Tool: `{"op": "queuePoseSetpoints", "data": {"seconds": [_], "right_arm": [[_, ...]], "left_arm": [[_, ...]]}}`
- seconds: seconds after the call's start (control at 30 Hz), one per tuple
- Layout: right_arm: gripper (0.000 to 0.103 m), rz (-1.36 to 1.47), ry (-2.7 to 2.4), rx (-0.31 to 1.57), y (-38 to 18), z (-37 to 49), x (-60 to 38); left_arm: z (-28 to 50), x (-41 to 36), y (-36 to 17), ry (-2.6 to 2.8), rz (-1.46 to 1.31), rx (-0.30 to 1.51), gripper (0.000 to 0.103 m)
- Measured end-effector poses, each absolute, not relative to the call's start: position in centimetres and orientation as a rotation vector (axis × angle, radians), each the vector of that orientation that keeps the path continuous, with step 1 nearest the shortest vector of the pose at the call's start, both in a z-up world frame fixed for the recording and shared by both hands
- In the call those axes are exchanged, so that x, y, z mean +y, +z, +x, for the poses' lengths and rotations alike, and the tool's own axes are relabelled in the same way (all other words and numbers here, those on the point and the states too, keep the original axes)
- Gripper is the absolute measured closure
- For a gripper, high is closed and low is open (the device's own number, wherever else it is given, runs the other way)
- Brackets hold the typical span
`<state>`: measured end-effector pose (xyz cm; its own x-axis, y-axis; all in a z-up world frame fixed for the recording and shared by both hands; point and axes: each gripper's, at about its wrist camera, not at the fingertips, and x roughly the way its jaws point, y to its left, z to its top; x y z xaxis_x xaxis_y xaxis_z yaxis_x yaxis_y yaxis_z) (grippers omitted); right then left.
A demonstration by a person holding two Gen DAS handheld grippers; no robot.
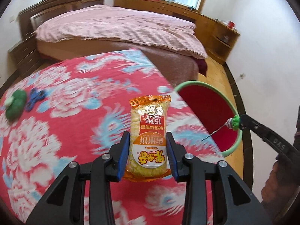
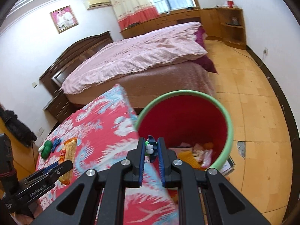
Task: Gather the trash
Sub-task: 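Carry the snack bag and figurine over the red bucket and open both tools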
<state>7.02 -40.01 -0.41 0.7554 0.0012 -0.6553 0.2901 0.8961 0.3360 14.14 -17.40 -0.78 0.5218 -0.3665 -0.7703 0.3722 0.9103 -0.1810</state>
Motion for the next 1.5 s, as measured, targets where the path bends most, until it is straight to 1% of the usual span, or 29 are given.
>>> {"op": "queuePoseSetpoints", "data": {"seconds": [0.5, 0.57, 0.77, 0.87, 0.93, 0.97, 1.0, 1.17, 1.27, 1.43, 1.5], "right_arm": [[0.086, 0.508, -0.224, 0.765, -5.4, 8.5, -45.6], [0.08, 0.518, -0.231, 0.768, -5.9, 8.3, -46.0], [0.073, 0.558, -0.258, 0.749, -6.1, 7.2, -47.4], [0.068, 0.571, -0.258, 0.742, -6.0, 6.6, -47.7], [0.067, 0.573, -0.259, 0.742, -6.0, 6.4, -47.8], [0.065, 0.573, -0.258, 0.743, -6.0, 6.4, -47.8], [0.063, 0.574, -0.255, 0.743, -5.9, 6.3, -47.8], [0.05, 0.565, -0.241, 0.741, -5.3, 5.8, -47.1], [0.044, 0.55, -0.229, 0.737, -4.6, 5.3, -46.2], [0.035, 0.527, -0.189, 0.715, -2.8, 4.3, -43.9], [0.033, 0.516, -0.178, 0.704, -2.0, 3.8, -42.8]], "left_arm": [[17.0, -27.7, -2.4, -0.613, 0.102, 0.942, 0.064], [17.2, -28.8, -2.7, -0.63, 0.112, 0.946, 0.064], [17.7, -31.3, -3.1, -0.667, 0.138, 0.939, 0.064], [17.9, -31.9, -3.1, -0.661, 0.145, 0.938, 0.058], [18.0, -31.8, -3.1, -0.656, 0.138, 0.941, 0.058], [18.1, -31.8, -3.1, -0.654, 0.135, 0.943, 0.058], [18.1, -31.6, -3.0, -0.65, 0.133, 0.944, 0.058], [17.4, -29.9, -2.4, -0.625, 0.115, 0.938, 0.058], [16.5, -28.5, -1.8, -0.612, 0.102, 0.93, 0.055], [14.7, -25.9, -0.6, -0.577, 0.094, 0.901, 0.054], [13.9, -24.3, 0.0, -0.546, 0.078, 0.893, 0.054]]}}
